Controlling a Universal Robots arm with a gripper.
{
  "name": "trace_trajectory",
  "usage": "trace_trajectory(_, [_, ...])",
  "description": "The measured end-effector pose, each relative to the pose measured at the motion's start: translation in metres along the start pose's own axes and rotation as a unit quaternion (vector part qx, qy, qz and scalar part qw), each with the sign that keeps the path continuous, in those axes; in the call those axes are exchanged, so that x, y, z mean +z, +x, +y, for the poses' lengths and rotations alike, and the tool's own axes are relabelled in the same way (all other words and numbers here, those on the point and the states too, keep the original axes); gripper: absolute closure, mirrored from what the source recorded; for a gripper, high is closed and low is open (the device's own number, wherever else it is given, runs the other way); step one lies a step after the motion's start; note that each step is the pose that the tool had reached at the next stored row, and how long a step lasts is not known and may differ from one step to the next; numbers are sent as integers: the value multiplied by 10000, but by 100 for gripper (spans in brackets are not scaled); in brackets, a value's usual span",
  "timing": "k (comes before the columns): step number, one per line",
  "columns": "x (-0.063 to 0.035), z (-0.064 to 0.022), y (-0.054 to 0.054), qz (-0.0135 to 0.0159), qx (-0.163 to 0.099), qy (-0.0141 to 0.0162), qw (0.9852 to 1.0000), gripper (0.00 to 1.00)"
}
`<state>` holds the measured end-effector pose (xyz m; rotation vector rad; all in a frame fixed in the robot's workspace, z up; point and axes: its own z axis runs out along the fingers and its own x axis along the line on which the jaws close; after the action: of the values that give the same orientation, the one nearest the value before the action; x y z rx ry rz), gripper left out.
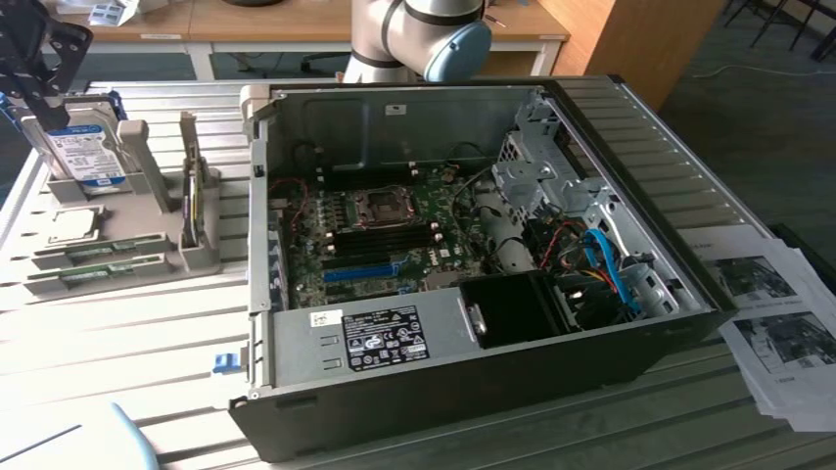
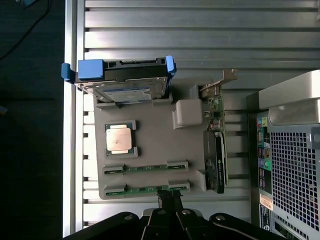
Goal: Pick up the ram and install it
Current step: 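Reach for the ram, then pick up the ram and move it above insertion slot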
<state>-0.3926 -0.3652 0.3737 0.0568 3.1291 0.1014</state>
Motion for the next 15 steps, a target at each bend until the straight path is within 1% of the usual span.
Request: trace_trajectory(15, [0, 0, 0, 2, -28, 0, 10000, 91])
